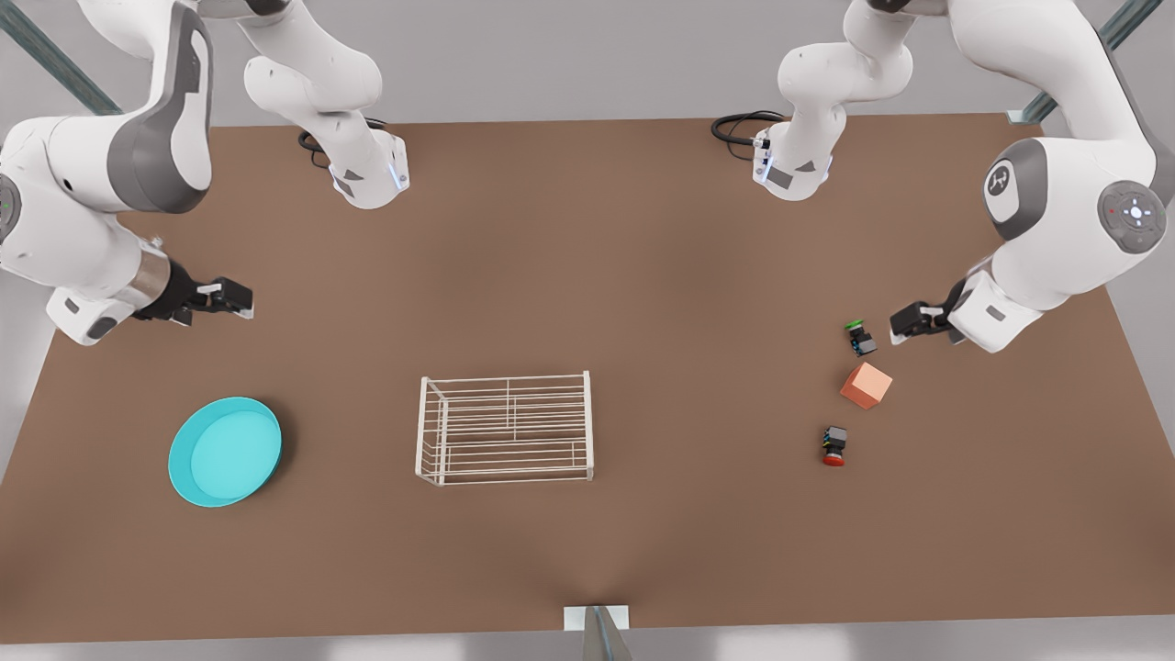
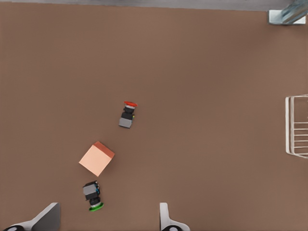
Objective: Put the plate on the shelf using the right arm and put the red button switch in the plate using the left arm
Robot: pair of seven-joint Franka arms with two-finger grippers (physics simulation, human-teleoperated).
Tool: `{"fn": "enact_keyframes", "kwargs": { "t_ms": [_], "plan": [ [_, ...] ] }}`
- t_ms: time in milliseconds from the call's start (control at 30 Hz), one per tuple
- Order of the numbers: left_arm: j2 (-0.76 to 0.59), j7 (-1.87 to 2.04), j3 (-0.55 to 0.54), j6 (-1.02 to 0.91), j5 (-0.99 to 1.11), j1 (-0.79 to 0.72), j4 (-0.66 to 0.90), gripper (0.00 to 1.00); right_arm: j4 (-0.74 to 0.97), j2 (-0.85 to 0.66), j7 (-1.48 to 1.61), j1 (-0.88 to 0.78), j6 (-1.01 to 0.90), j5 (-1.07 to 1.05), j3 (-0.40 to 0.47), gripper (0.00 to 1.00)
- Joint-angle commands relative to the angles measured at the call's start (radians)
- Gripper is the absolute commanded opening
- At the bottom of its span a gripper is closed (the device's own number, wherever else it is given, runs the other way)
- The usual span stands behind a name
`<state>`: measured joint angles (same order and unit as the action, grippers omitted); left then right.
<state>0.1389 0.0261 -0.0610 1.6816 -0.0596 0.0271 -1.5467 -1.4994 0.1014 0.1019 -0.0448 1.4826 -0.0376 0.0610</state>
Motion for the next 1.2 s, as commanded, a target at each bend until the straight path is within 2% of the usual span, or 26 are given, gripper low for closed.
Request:
{"fn": "enact_keyframes", "kwargs": {
  "t_ms": [0,133,333,500,633,733,867,933,1133,1167],
  "plan": [
    [-0.001,0.018,0.000,0.041,-0.002,0.000,0.000,1.00,0.005,0.004,0.053,-0.004,0.031,-0.004,0.005,1.00],
    [0.010,0.038,-0.006,0.041,0.000,-0.016,0.002,1.00,-0.001,0.073,0.068,0.019,0.037,-0.013,0.010,1.00],
    [0.073,0.221,-0.080,0.066,-0.023,-0.024,0.010,1.00,0.005,0.179,0.262,0.169,0.128,-0.117,0.014,1.00],
    [0.159,0.221,-0.088,0.191,-0.049,-0.033,-0.012,1.00,-0.001,0.268,0.380,0.289,0.176,-0.169,0.014,1.00],
    [0.163,0.219,-0.089,0.366,-0.049,-0.073,-0.154,1.00,-0.001,0.334,0.533,0.367,0.274,-0.171,0.014,1.00],
    [0.219,0.213,-0.091,0.434,-0.049,-0.096,-0.154,1.00,0.039,0.437,0.670,0.436,0.363,-0.168,0.016,1.00],
    [0.255,0.209,-0.091,0.480,-0.048,-0.101,-0.162,1.00,0.152,0.550,0.711,0.488,0.361,-0.173,0.010,1.00],
    [0.255,0.209,-0.091,0.578,-0.048,-0.101,-0.203,1.00,0.217,0.622,0.783,0.503,0.364,-0.173,0.010,1.00],
    [0.278,0.207,-0.082,0.583,0.001,-0.035,-0.190,1.00,0.231,0.733,0.872,0.542,0.444,-0.251,0.002,1.00],
    [0.286,0.204,-0.082,0.579,0.003,-0.026,-0.176,1.00,0.231,0.754,0.898,0.539,0.502,-0.249,0.000,0.96]
  ]
}}
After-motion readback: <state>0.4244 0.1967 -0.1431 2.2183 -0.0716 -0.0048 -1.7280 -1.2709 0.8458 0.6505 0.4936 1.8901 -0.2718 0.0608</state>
